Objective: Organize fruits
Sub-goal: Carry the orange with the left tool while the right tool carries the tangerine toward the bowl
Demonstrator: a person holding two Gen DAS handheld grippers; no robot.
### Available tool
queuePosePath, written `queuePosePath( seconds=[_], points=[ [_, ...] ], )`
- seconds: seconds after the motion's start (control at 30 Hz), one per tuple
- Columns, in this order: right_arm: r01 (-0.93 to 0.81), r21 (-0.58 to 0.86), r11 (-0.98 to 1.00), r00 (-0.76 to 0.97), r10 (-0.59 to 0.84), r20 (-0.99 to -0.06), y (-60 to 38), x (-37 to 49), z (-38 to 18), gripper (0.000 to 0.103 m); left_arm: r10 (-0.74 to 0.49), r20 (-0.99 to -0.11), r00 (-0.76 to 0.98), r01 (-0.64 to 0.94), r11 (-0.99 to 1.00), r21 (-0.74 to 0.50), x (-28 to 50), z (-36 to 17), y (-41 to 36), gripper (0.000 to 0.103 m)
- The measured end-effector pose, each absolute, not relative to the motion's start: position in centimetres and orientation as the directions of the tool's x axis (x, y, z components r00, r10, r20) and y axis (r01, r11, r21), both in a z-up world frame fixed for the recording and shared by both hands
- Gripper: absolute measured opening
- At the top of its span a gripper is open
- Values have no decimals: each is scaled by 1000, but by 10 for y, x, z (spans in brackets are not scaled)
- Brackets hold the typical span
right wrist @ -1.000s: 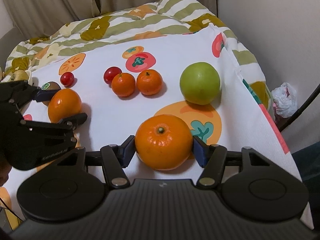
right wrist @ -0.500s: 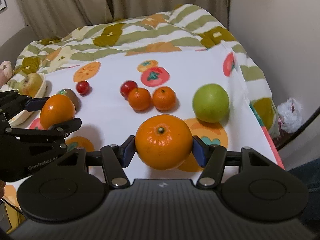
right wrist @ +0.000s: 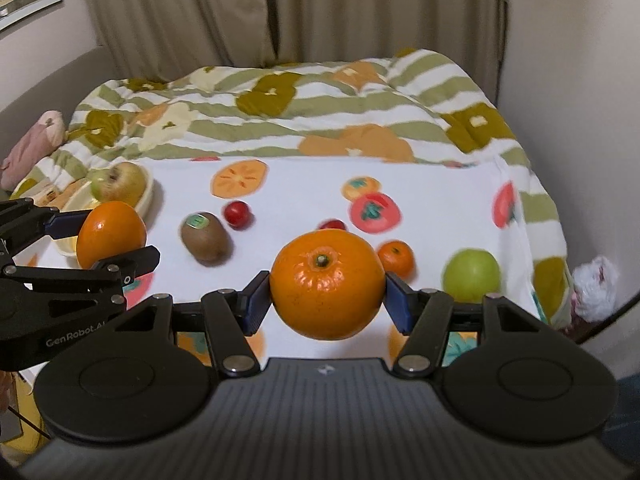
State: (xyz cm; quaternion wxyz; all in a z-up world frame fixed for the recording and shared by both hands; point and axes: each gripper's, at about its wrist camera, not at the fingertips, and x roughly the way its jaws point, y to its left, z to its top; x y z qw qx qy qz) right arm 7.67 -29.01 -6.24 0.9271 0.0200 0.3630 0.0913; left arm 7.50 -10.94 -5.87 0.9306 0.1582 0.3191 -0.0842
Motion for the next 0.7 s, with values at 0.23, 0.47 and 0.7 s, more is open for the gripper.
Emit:
queuePosePath(
  seconds=[0.23, 0.47, 0.7],
  points=[
    [-228, 111, 967, 722, 244, -647, -250, 84, -42, 75, -5, -596, 803, 180, 955, 234, 70, -39, -70, 63],
    [-296, 133, 946, 701, 310, -642, -198, 93, -29, 75, 52, -589, 806, 104, 968, 228, 73, -28, -16, 63],
    [-329, 175, 928, 672, 361, -646, -136, 115, -28, 75, 93, -586, 805, 63, 969, 240, 93, -30, 41, 63]
  ],
)
